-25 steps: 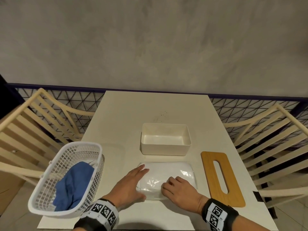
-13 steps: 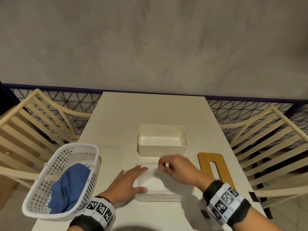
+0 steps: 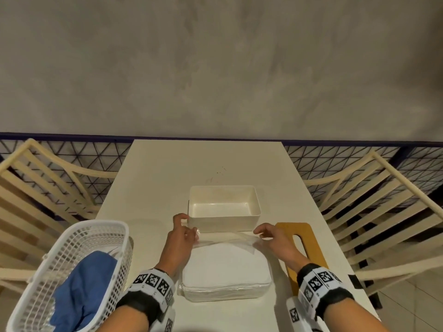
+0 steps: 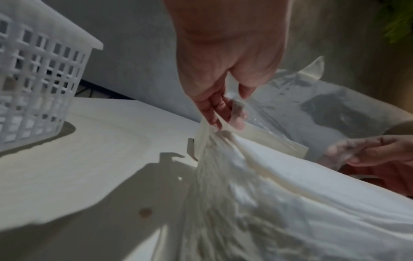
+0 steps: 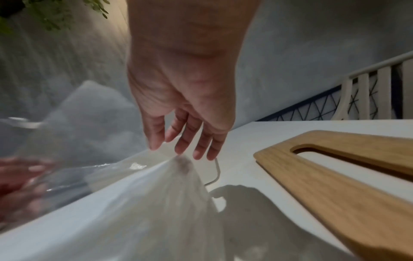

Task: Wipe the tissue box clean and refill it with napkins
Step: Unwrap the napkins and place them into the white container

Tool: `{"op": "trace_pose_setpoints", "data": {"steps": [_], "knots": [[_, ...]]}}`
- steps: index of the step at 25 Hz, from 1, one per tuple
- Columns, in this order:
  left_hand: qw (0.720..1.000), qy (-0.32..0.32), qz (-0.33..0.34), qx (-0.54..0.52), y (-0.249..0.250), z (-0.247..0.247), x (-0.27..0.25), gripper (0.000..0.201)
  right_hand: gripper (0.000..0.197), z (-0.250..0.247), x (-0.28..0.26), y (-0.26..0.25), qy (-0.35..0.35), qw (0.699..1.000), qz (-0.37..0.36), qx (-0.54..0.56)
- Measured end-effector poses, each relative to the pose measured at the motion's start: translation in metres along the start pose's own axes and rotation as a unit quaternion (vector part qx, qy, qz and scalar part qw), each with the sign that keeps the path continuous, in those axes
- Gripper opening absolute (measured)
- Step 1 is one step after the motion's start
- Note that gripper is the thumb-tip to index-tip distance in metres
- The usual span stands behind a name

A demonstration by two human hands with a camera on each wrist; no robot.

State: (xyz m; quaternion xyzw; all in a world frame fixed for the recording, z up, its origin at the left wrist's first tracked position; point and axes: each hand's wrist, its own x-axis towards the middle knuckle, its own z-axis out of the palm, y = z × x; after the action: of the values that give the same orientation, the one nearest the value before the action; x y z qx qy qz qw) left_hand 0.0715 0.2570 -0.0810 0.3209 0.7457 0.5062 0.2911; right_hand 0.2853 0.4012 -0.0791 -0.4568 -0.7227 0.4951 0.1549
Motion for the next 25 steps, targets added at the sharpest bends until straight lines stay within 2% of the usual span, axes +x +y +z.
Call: {"op": "trace_pose_setpoints", "data": {"steps": [3,6,8,12,15,18,20,22,24,25], "knots": [[0.999,0.011,-0.010,-0.047,0.000,-0.002,-0.001,0.040,0.030,0.010,0.004,-0.002,0.061,0.998,0.004,0.033],[0.999,-0.004,0.016,-0.032,-0.002,-0.007,-0.001,0.045,0.030,0.011,0.005,0.001,0.113,0.988,0.005,0.104],[0.999,-0.007,0.032,-0.022,-0.006,-0.007,0.000,0.038,0.034,0.012,0.004,0.004,0.107,0.984,-0.007,0.139],[0.999,-0.001,0.049,0.006,-0.010,-0.004,0.002,0.038,0.041,0.015,0.002,0.005,0.081,0.990,-0.033,0.112],[0.997,0.006,0.063,0.045,-0.015,0.000,0.008,0.044,0.043,0.013,0.001,0.003,0.104,0.984,-0.002,0.146],[0.995,-0.016,-0.013,0.093,-0.019,0.008,0.015,0.034,0.035,0.017,0.005,0.007,0.088,0.987,0.040,0.132],[0.976,-0.082,-0.075,0.187,-0.019,0.012,0.020,0.034,0.035,0.024,0.013,0.015,0.041,0.997,0.062,0.036],[0.926,-0.164,-0.124,0.316,-0.014,0.013,0.022,0.039,0.032,0.030,0.020,0.019,0.028,0.996,0.081,-0.036],[0.883,-0.205,-0.176,0.385,-0.009,0.013,0.024,0.049,0.030,0.032,0.024,0.018,0.012,0.986,0.129,-0.101],[0.871,-0.203,-0.201,0.399,-0.008,0.013,0.028,0.056,0.038,0.032,0.025,0.016,0.000,0.979,0.149,-0.135]]}}
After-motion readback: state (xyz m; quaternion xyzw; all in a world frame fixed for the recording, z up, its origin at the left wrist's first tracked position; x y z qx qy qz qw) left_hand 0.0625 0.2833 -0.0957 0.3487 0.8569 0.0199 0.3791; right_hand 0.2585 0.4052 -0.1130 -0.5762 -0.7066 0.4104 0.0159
